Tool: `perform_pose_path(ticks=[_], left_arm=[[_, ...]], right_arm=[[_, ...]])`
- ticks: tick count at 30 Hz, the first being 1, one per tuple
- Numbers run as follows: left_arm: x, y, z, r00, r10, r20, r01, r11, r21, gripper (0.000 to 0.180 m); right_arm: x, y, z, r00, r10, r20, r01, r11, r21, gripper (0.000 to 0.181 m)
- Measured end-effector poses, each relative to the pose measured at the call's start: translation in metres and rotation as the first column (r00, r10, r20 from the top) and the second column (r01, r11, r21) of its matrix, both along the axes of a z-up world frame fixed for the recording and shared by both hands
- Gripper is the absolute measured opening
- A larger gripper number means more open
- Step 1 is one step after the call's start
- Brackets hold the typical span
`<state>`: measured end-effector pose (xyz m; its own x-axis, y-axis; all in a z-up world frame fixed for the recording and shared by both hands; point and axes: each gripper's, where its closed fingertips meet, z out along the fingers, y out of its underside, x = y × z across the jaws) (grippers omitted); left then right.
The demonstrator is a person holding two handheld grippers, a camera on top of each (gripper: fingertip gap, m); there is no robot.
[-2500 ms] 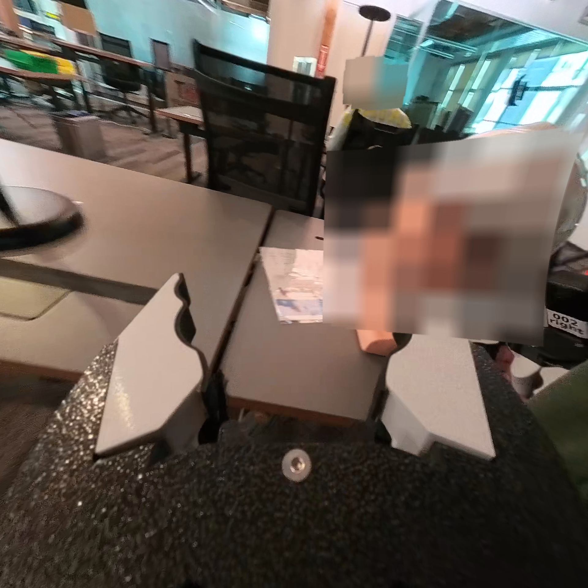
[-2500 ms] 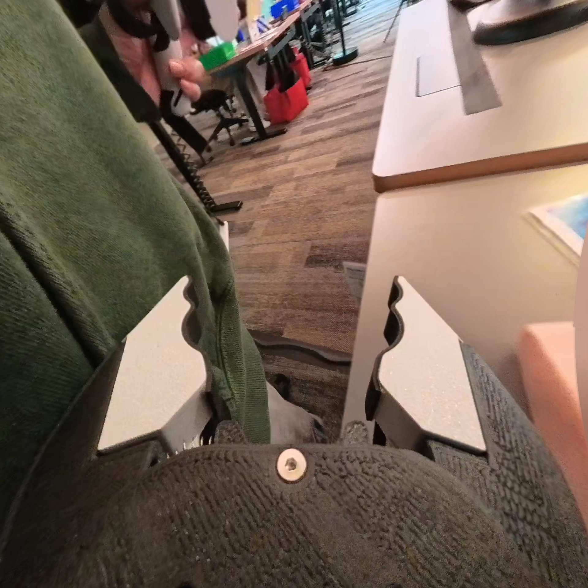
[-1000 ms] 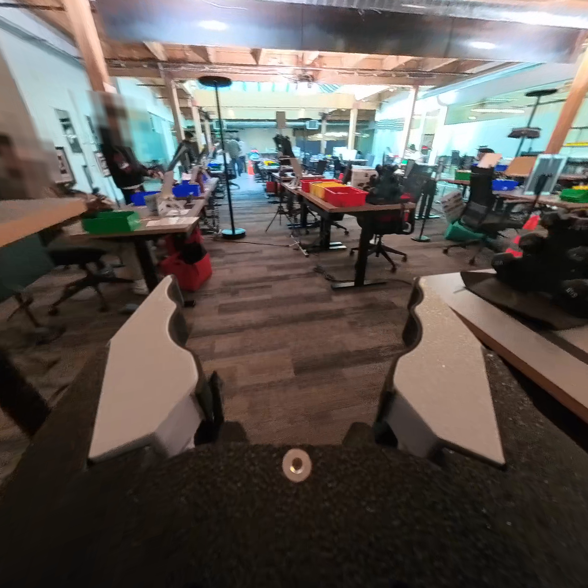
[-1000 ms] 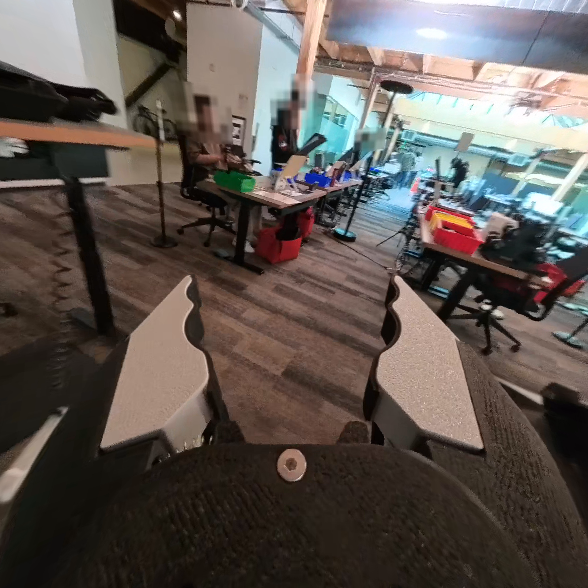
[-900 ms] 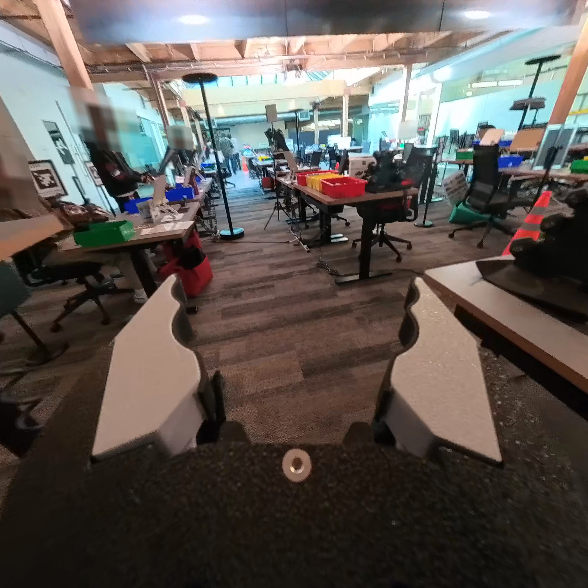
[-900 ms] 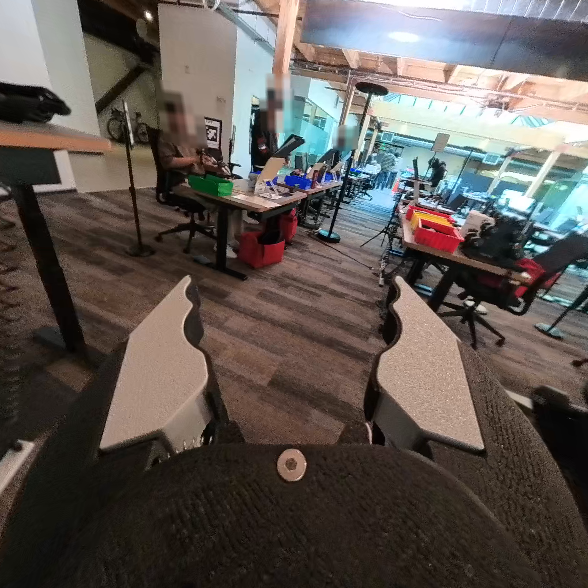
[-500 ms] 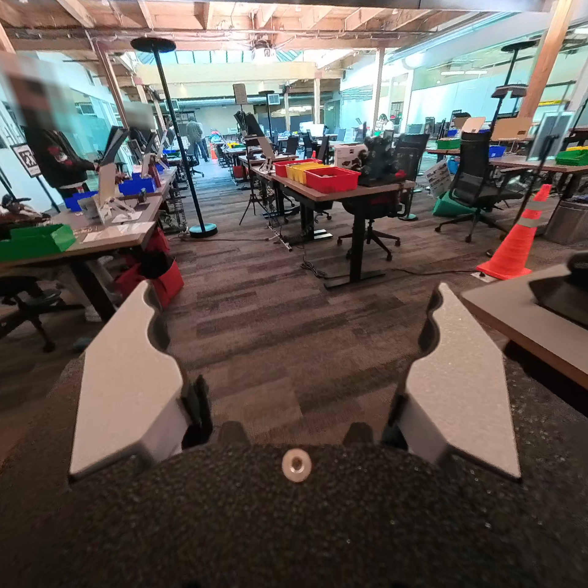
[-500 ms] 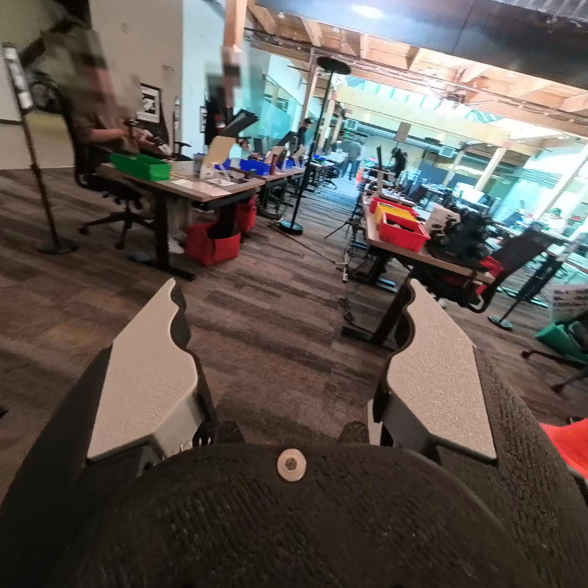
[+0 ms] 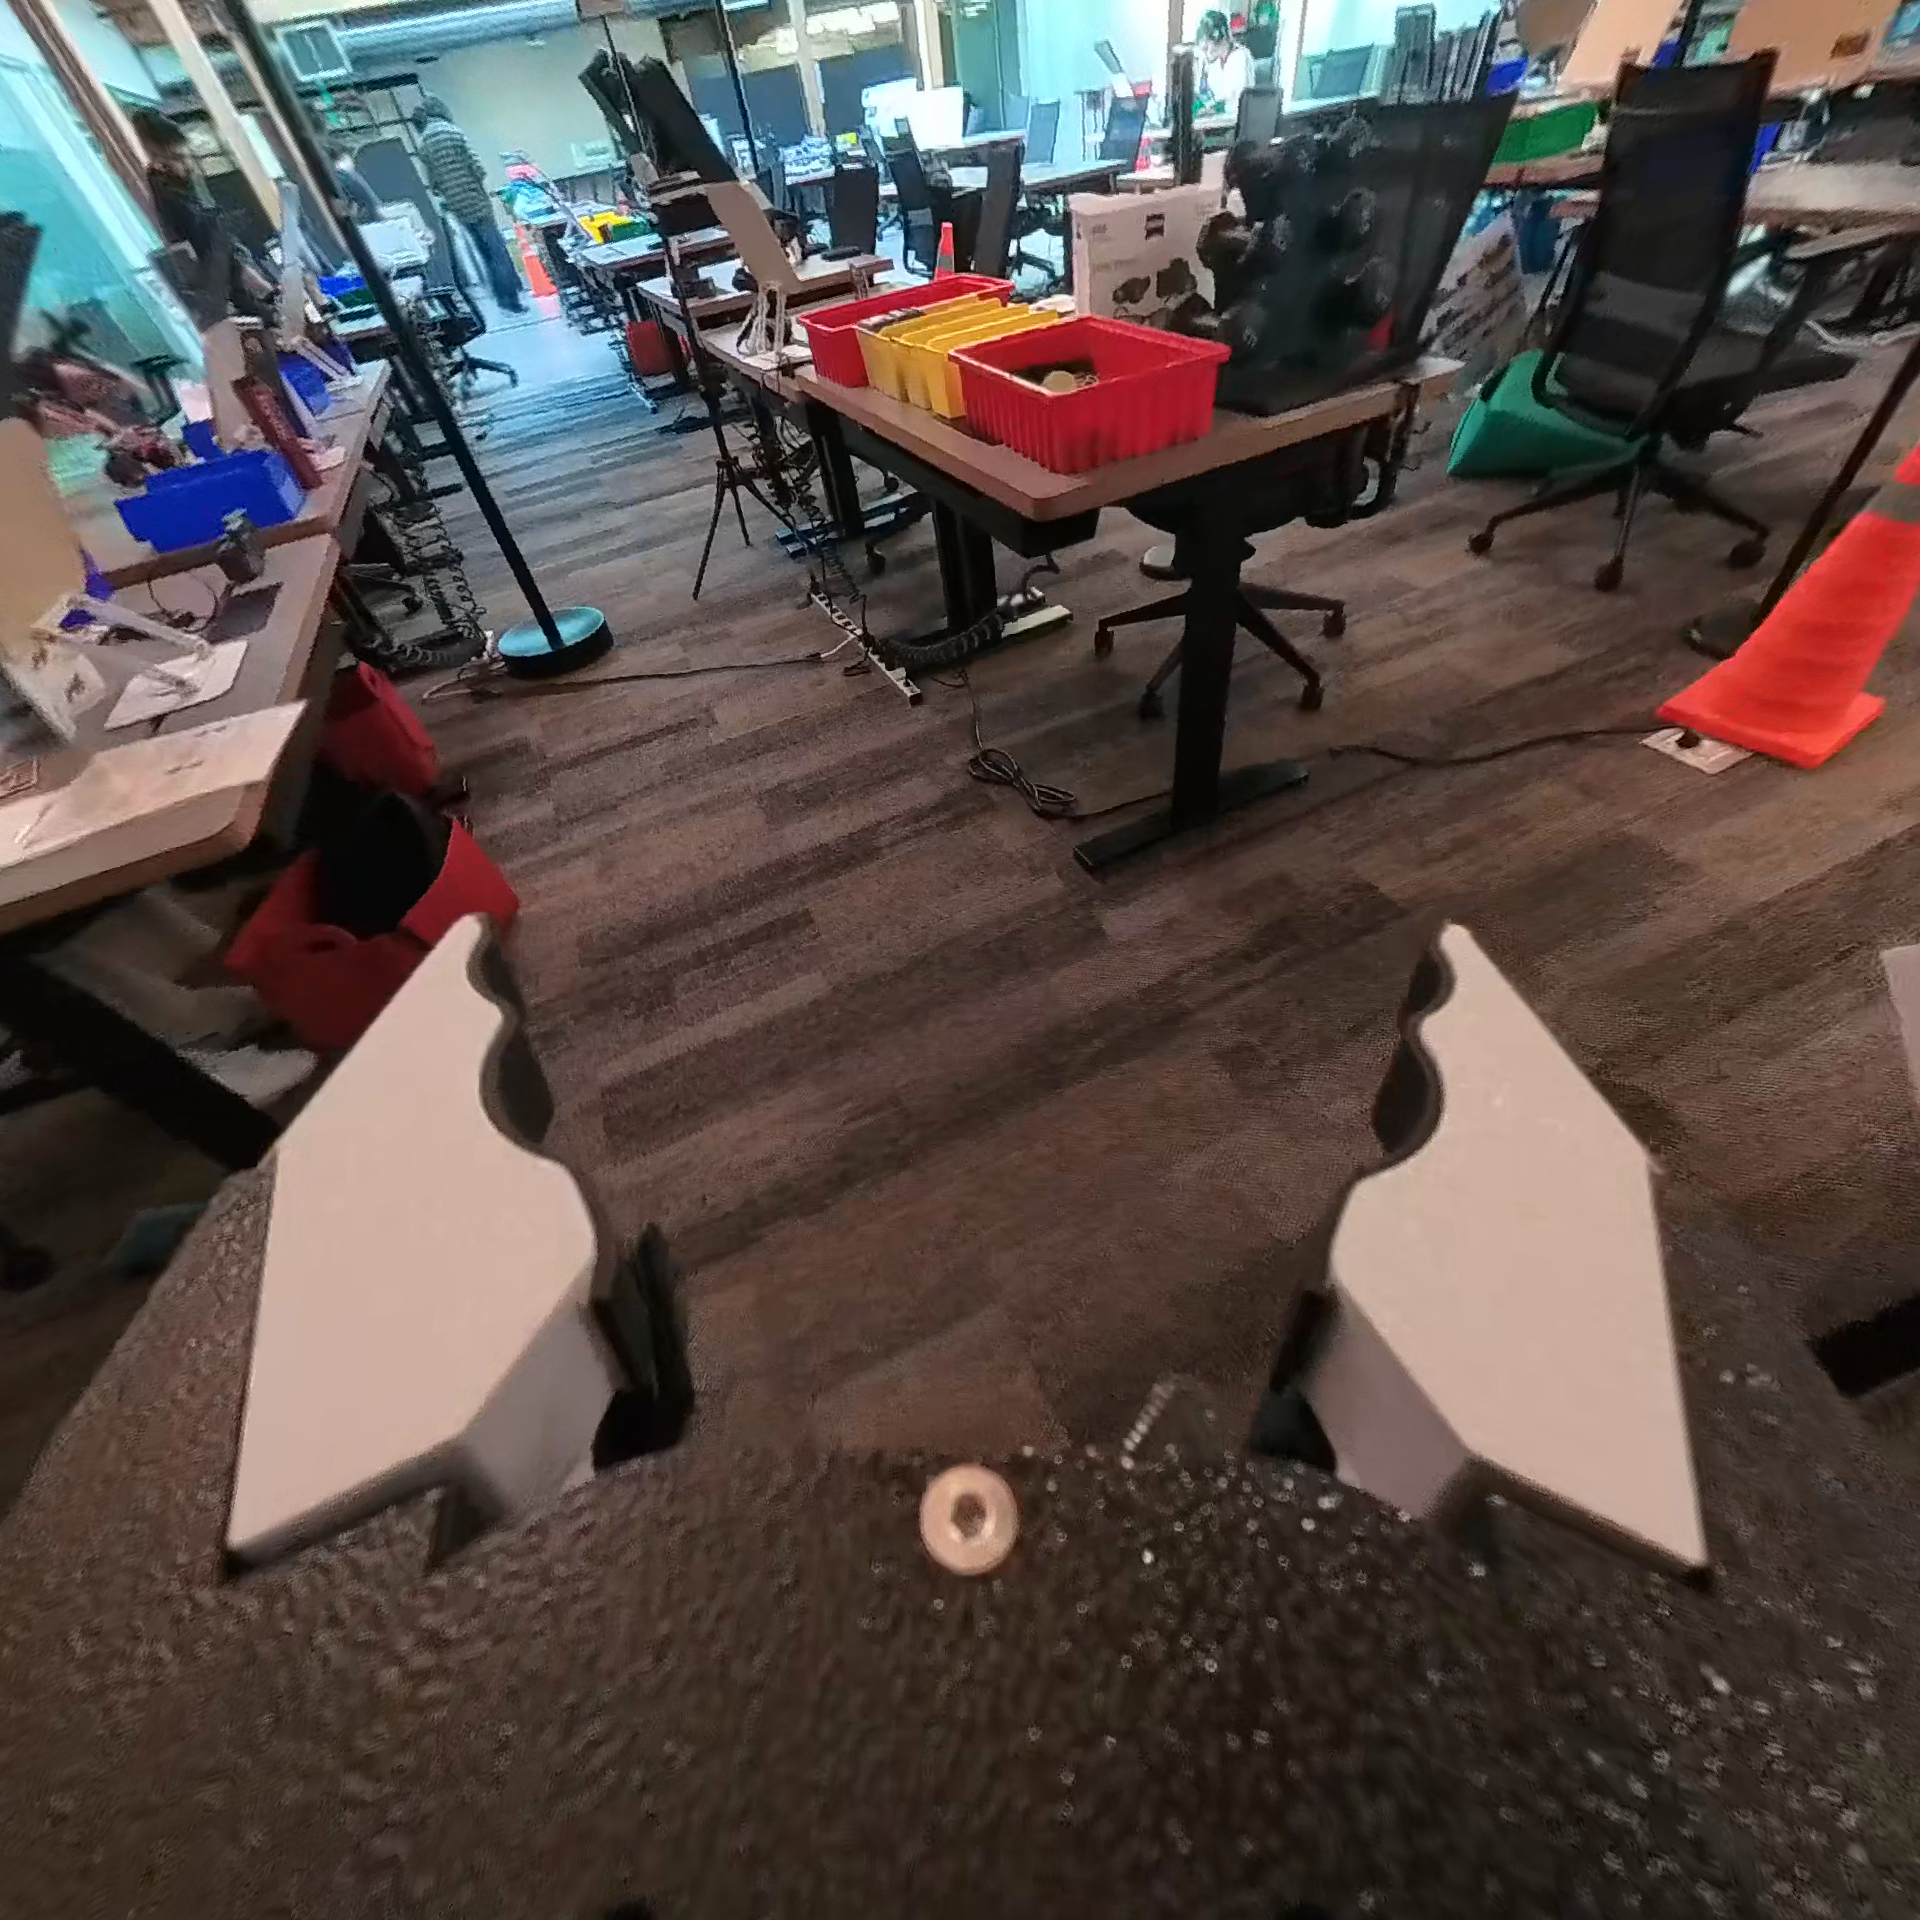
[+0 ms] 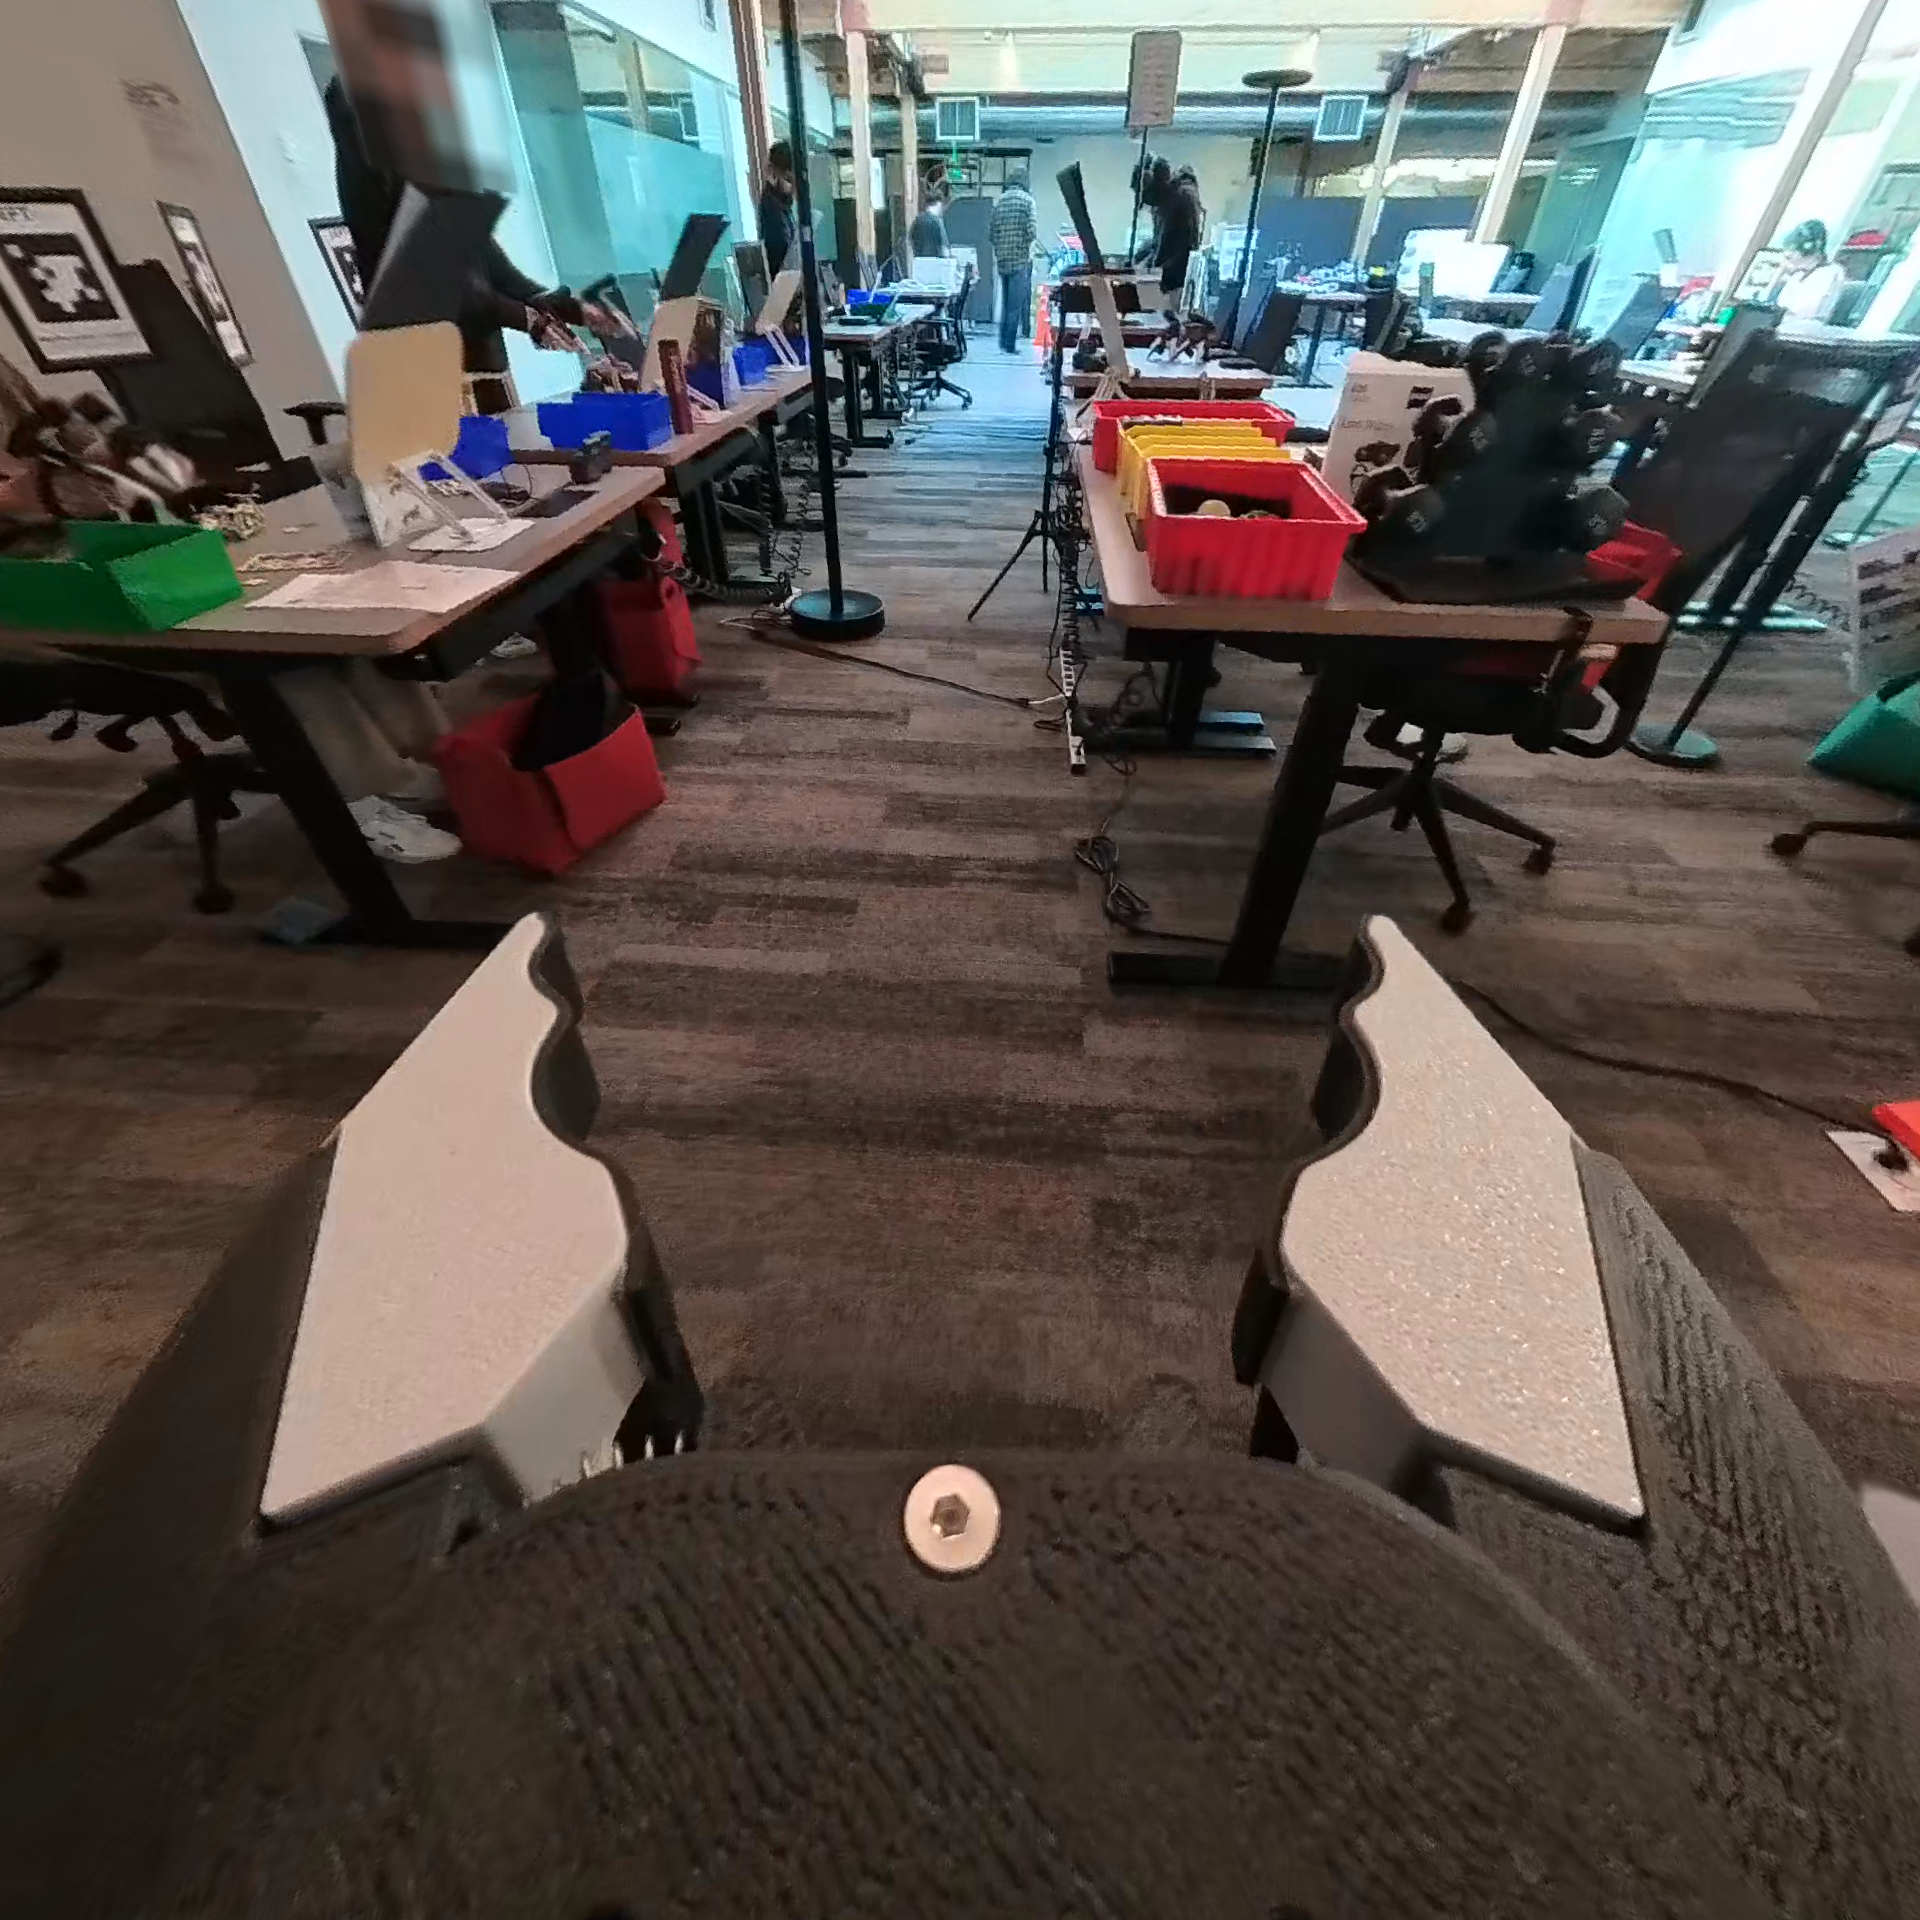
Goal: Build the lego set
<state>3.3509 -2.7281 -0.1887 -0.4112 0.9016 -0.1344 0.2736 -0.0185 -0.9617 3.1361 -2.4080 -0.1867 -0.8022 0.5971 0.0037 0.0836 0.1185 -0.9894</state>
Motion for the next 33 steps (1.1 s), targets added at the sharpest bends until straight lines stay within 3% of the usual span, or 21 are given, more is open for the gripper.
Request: perform_pose_path(ticks=[8,11,18,25,29,33], left_arm=[[-0.183,-0.1,-0.028,0.989,0.012,0.145,-0.012,1.0,0.0,0.159],[-0.23,-0.144,-0.018,0.99,0.063,0.123,-0.061,0.998,-0.02,0.159],[-0.318,-0.243,-0.043,0.975,0.111,0.194,-0.116,0.993,0.015,0.159],[-0.414,-0.381,-0.066,0.981,0.118,0.152,-0.129,0.989,0.066,0.159],[-0.477,-0.466,-0.054,0.99,0.104,0.096,-0.111,0.991,0.078,0.159],[-0.532,-0.54,-0.025,0.994,0.109,0.019,-0.109,0.994,0.002,0.159]], right_arm=[[-0.188,-0.111,0.014,0.999,0.012,-0.035,-0.013,0.999,-0.029,0.142],[-0.247,-0.153,0.028,0.996,0.032,-0.078,-0.033,0.999,-0.009,0.142],[-0.339,-0.285,-0.004,0.988,0.15,-0.024,-0.15,0.988,0.027,0.143],[-0.444,-0.446,-0.019,0.982,0.18,-0.05,-0.179,0.984,0.015,0.15],[-0.51,-0.535,0.012,0.981,0.146,-0.13,-0.148,0.989,-0.007,0.151],[-0.568,-0.613,0.03,0.972,0.127,-0.198,-0.134,0.991,-0.024,0.15]])
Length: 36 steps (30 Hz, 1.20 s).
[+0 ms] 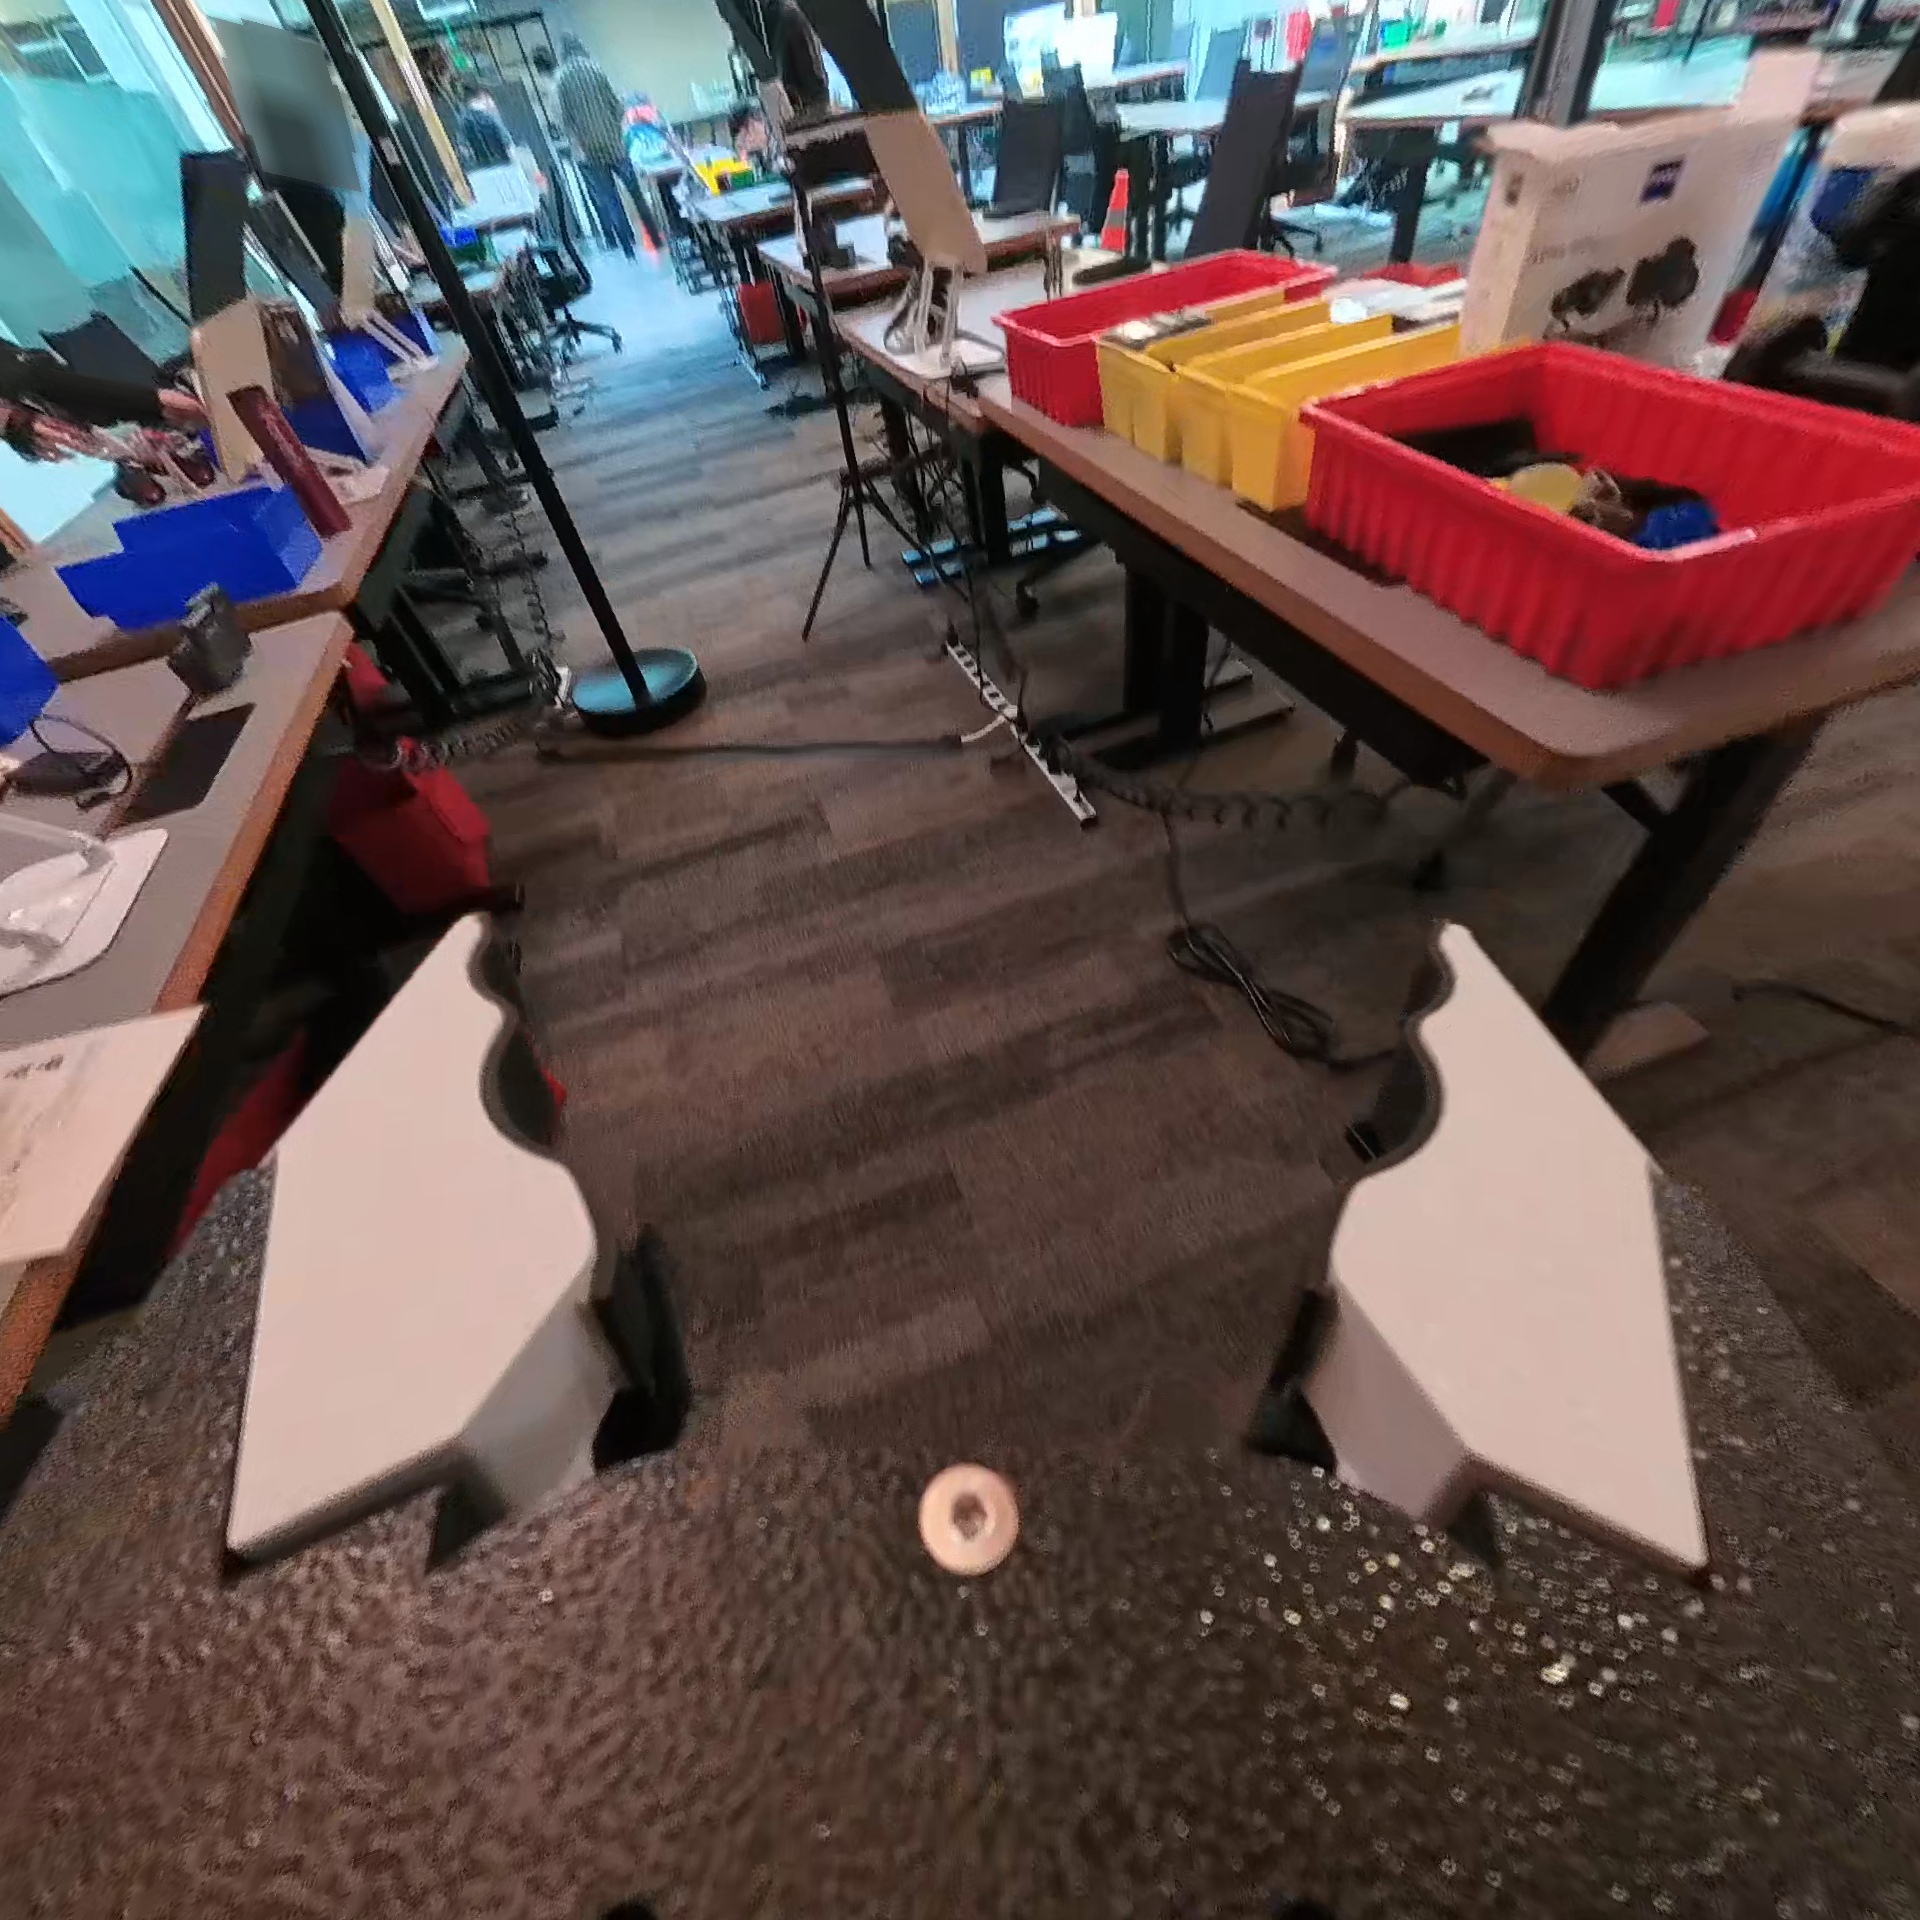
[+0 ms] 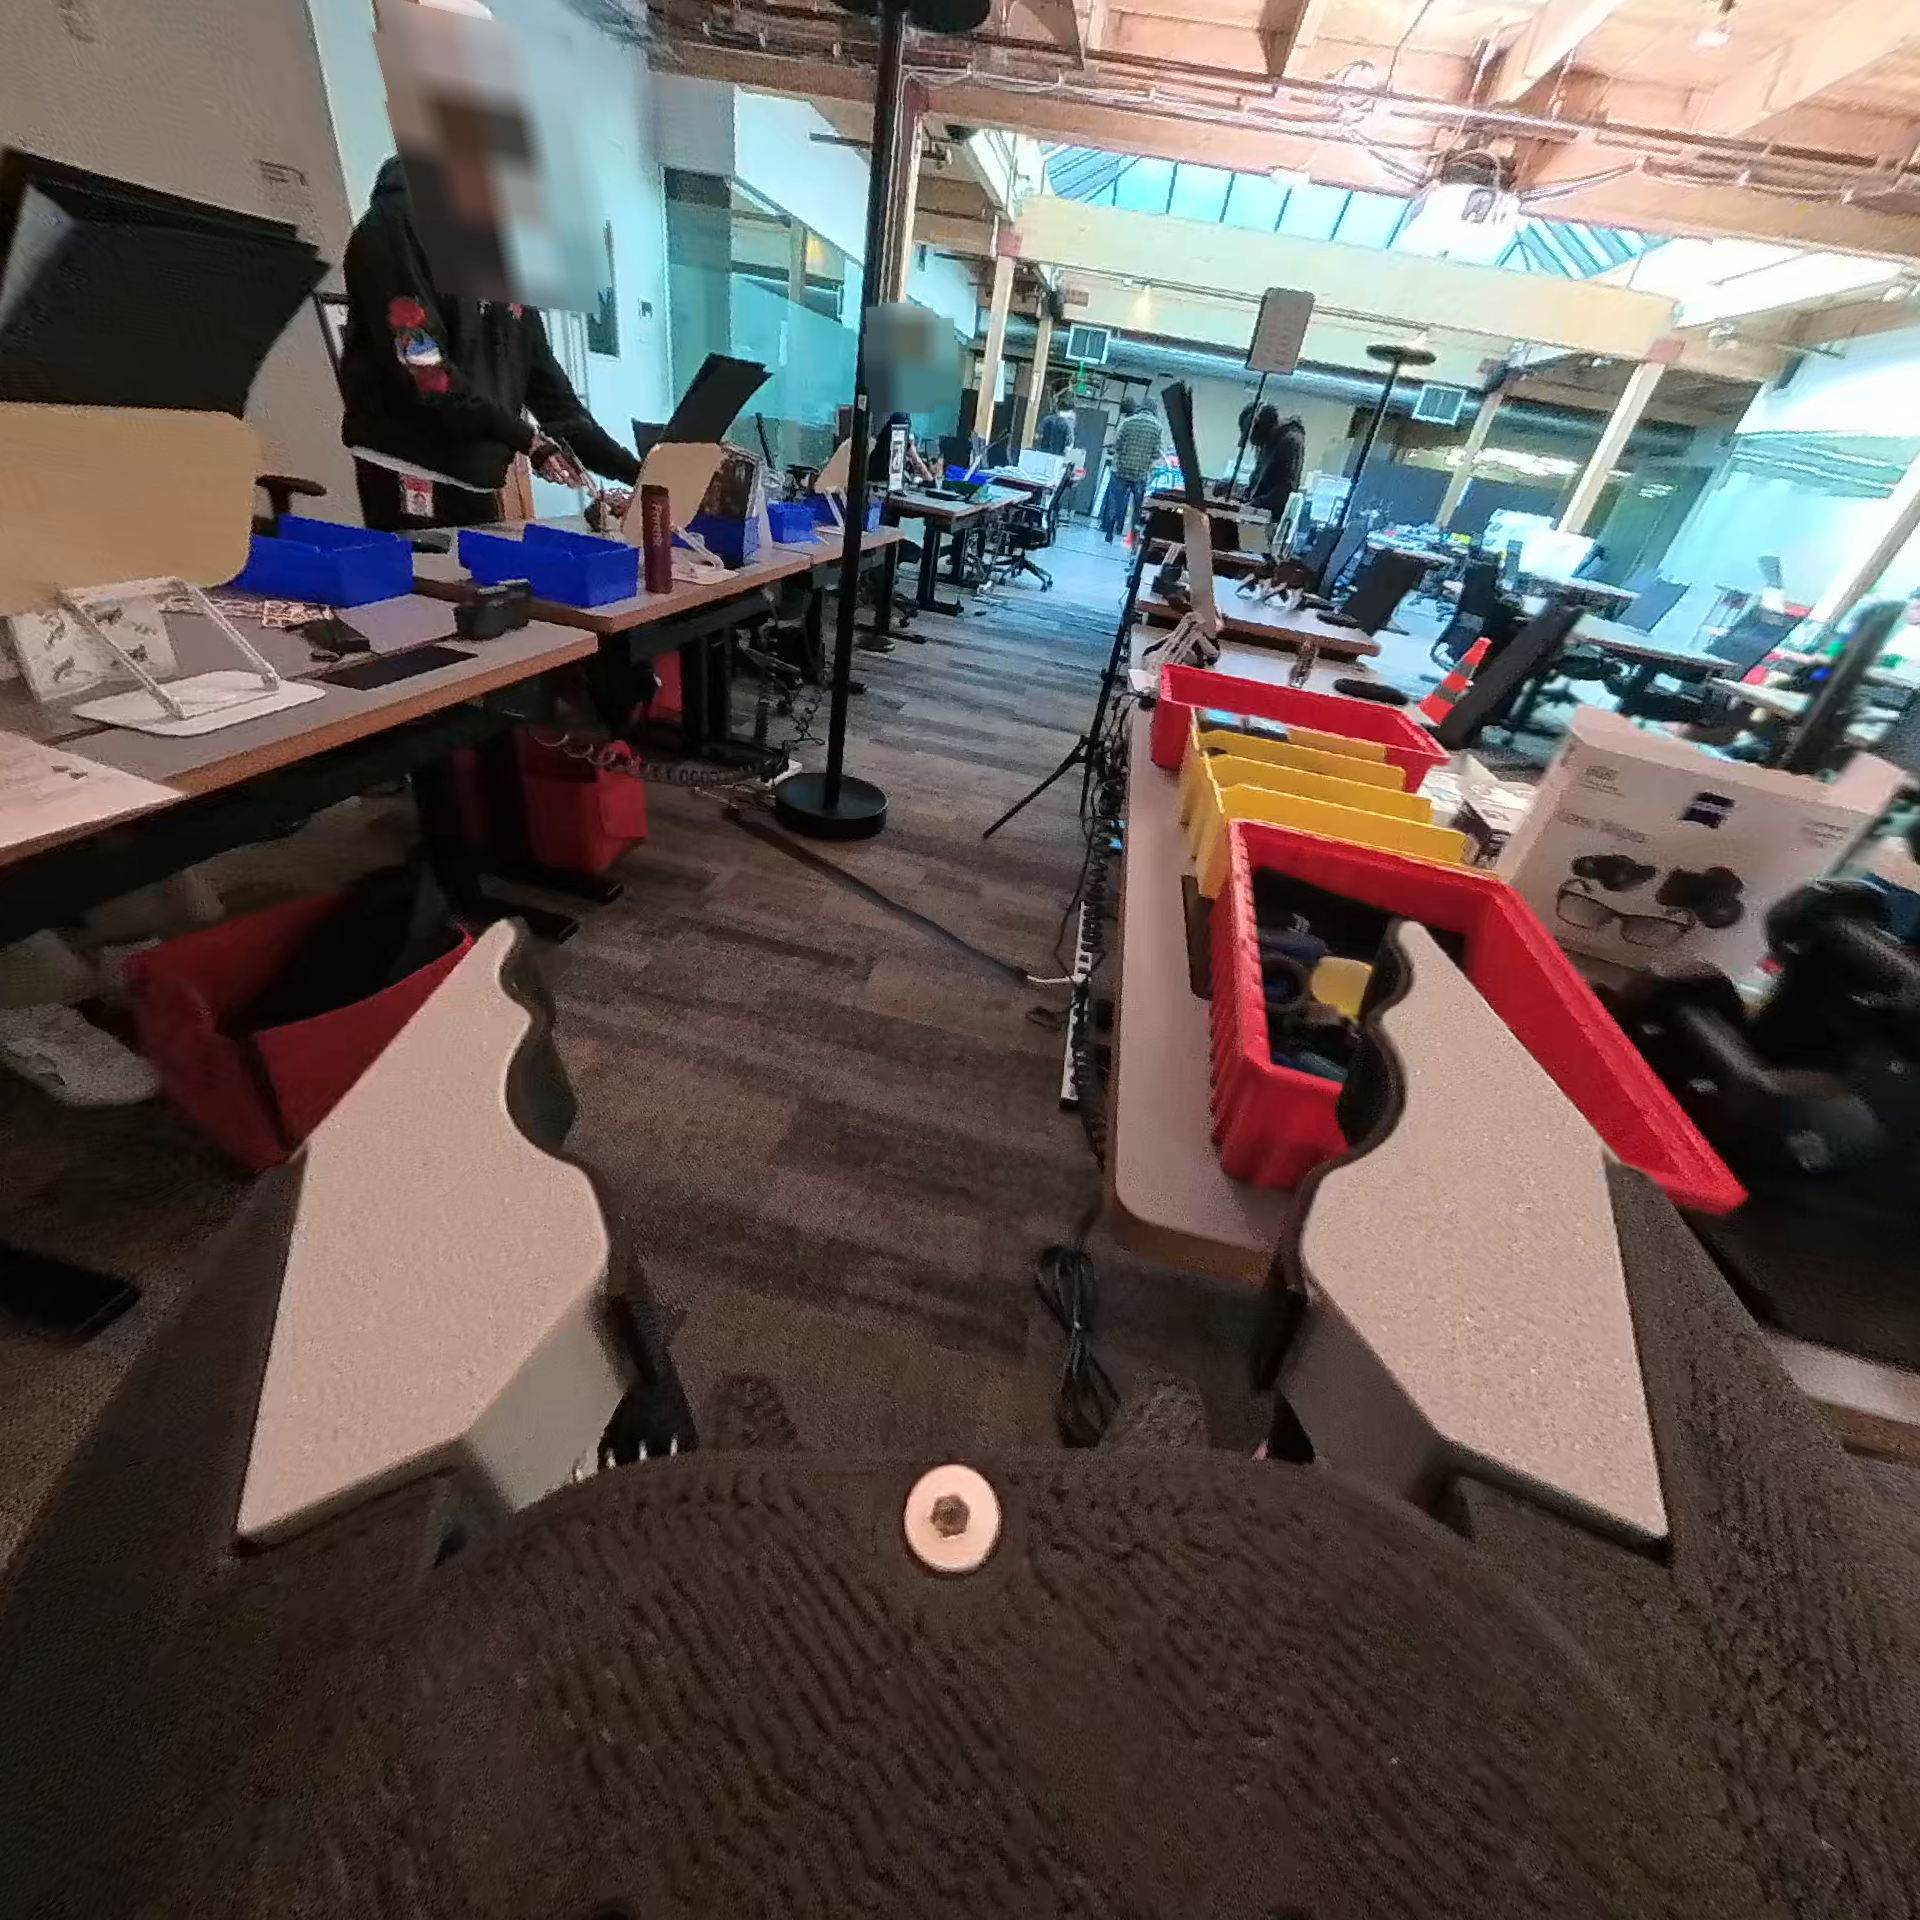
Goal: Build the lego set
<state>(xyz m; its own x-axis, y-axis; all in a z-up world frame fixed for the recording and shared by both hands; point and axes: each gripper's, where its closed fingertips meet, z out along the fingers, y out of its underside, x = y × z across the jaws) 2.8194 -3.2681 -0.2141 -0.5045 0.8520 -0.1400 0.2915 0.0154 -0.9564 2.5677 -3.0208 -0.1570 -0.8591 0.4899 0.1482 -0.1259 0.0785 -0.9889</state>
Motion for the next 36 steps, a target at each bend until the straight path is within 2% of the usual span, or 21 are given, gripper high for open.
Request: perform_pose_path(ticks=[3,11,14,17,21,24,28,32,36], left_arm=[[-0.043,-0.042,0.009,0.999,-0.011,-0.045,0.011,1.0,-0.002,0.159],[-0.184,-0.156,0.01,0.989,-0.077,-0.123,0.065,0.993,-0.102,0.153],[-0.243,-0.211,0.015,0.985,-0.093,-0.144,0.075,0.989,-0.125,0.151],[-0.3,-0.275,0.028,0.987,-0.071,-0.141,0.059,0.995,-0.086,0.153],[-0.343,-0.36,0.06,0.974,-0.01,-0.227,-0.024,0.989,-0.147,0.151],[-0.366,-0.417,0.047,0.974,0.031,-0.225,-0.052,0.995,-0.086,0.151],[-0.388,-0.502,0.026,0.975,0.082,-0.207,-0.1,0.992,-0.079,0.152],[-0.42,-0.606,0.014,0.955,0.116,-0.271,-0.133,0.99,-0.043,0.152],[-0.474,-0.716,0.018,0.949,0.112,-0.296,-0.115,0.993,0.008,0.151]], right_arm=[[-0.034,-0.059,-0.011,0.999,0.034,0.014,-0.034,0.999,0.028,0.149],[-0.155,-0.229,-0.041,0.994,0.107,-0.004,-0.107,0.993,0.057,0.147],[-0.207,-0.3,-0.037,0.989,0.148,-0.002,-0.148,0.988,0.034,0.147],[-0.257,-0.374,-0.02,0.977,0.207,0.043,-0.209,0.978,0.026,0.146],[-0.316,-0.46,-0.007,0.971,0.238,-0.014,-0.237,0.971,0.041,0.142],[-0.341,-0.533,-0.019,0.952,0.303,0.049,-0.305,0.951,0.049,0.142],[-0.377,-0.626,-0.039,0.94,0.34,0.027,-0.341,0.936,0.084,0.14],[-0.423,-0.732,-0.06,0.93,0.361,0.069,-0.366,0.925,0.098,0.14],[-0.476,-0.843,-0.047,0.924,0.366,0.11,-0.377,0.921,0.099,0.14]])
